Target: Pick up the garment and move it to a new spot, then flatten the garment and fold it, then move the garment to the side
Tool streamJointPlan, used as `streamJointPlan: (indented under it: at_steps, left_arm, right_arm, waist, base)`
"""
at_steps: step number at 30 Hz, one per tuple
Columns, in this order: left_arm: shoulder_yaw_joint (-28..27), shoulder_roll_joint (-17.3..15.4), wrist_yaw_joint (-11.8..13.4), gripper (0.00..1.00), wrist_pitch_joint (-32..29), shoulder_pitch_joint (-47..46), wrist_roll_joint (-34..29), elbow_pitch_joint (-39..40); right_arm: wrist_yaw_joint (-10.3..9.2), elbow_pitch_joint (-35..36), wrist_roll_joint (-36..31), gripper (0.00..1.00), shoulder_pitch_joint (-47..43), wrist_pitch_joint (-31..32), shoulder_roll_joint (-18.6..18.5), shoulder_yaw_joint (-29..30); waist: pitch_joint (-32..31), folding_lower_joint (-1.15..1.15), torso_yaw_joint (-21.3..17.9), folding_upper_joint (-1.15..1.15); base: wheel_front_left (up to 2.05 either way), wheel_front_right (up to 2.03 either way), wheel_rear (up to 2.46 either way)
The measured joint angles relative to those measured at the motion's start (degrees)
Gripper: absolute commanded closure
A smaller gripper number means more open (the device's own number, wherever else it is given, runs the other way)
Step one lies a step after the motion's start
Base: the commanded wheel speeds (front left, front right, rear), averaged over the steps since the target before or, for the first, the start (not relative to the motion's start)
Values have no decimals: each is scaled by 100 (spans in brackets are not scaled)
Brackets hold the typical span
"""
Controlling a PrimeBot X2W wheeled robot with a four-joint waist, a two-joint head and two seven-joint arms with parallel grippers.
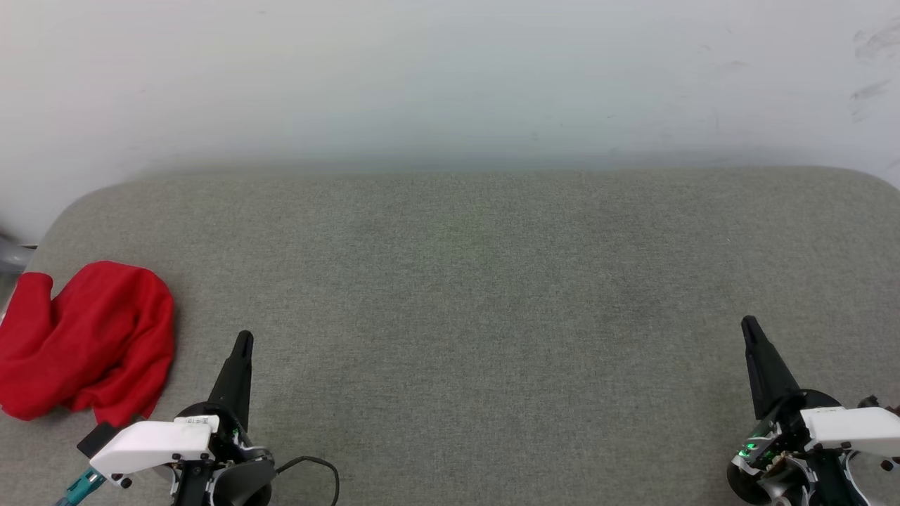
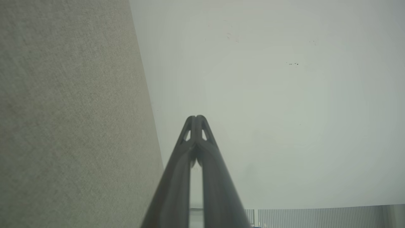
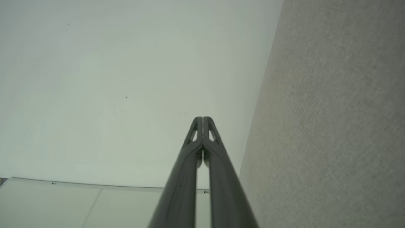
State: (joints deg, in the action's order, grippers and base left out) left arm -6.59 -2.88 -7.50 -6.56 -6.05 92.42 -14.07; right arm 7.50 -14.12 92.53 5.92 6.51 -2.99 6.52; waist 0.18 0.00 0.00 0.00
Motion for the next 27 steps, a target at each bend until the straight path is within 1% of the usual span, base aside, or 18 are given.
streamJointPlan:
  at_steps: [3, 4, 10, 22, 27]
  left_arm:
    - [0, 0, 0, 100, 0, 0, 0, 0]
    - [0, 0, 0, 0, 0, 0, 0, 0]
    - [82, 14, 2, 0, 31, 201, 0, -158]
    - [454, 14, 2, 0, 357, 201, -56, 243]
    - [616, -10, 2, 0, 505, 201, -216, 421]
  right_arm:
    - [0, 0, 0, 100, 0, 0, 0, 0]
    - [0, 0, 0, 0, 0, 0, 0, 0]
    - [-1, -146, 2, 0, -214, -46, 7, -36]
    - [-1, 264, -143, 0, -252, -364, 8, -249]
    - [-1, 413, -375, 0, -282, -504, -21, -344]
  waist:
    - [0, 0, 0, 0]
    - [0, 0, 0, 0]
    - [0, 0, 0, 0]
    - [-6, 0, 5, 0]
    - [-11, 0, 7, 0]
  base:
    - [0, 0, 0]
    - [0, 0, 0]
    - [0, 0, 0]
    - [0, 0, 0]
    - [0, 0, 0]
